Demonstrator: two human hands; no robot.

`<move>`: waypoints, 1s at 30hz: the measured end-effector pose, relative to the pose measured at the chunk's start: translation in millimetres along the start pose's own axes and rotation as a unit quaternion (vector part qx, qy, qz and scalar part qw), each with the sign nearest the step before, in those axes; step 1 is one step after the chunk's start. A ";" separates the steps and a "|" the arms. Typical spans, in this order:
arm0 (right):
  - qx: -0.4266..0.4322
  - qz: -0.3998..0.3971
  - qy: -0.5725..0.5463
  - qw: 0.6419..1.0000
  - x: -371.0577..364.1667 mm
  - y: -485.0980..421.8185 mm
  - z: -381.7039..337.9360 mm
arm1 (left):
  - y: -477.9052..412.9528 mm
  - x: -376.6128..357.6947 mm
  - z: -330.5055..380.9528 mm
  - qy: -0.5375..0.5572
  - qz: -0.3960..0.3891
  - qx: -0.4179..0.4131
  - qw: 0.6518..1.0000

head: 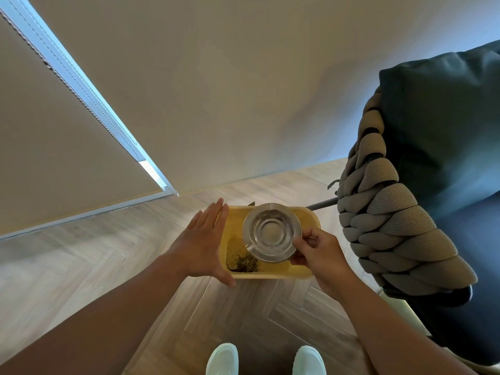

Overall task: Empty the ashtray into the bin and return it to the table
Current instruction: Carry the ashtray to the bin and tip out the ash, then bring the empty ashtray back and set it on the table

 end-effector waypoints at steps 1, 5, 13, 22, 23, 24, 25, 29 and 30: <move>-0.012 -0.010 -0.019 1.000 -0.2 0.1 0.9 | -0.1 0.5 0.4 0.001 0.002 0.000 1.000; -0.048 -0.039 -0.062 0.996 -1.9 2.3 1.4 | 0.3 8.7 7.5 0.031 0.035 -0.004 0.999; -0.051 -0.082 -0.056 0.994 -9.6 28.2 -23.6 | 9.9 53.0 47.5 0.166 0.127 -0.037 0.977; 0.043 -0.070 0.069 0.994 -15.6 95.4 -94.2 | 50.5 127.5 69.8 0.119 0.147 -0.086 0.978; 0.055 -0.079 0.095 0.991 -16.2 107.0 -102.8 | 58.0 135.4 73.6 0.118 0.146 -0.093 0.978; 0.072 -0.087 0.120 0.986 -16.5 120.0 -111.7 | 66.4 144.5 77.6 0.118 0.149 -0.101 0.977; 0.094 -0.092 0.149 0.980 -17.0 133.2 -121.0 | 74.8 155.6 81.6 0.113 0.155 -0.108 0.975; 0.159 -0.083 0.312 0.933 -17.4 195.3 -152.8 | 111.7 199.1 107.2 0.092 0.173 -0.157 0.968; 0.167 -0.086 0.327 0.926 -17.4 210.2 -158.2 | 120.0 208.5 114.0 0.092 0.175 -0.167 0.966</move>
Point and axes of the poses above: each hand's wrist, its own y-axis away from the middle knuckle, its own x-axis out of the back of the hand, z = x × y, the point moved 6 cm from there along -y, towards the middle knuckle, and after that the axes turned 5 degrees about -y, right-handed, at the moved point
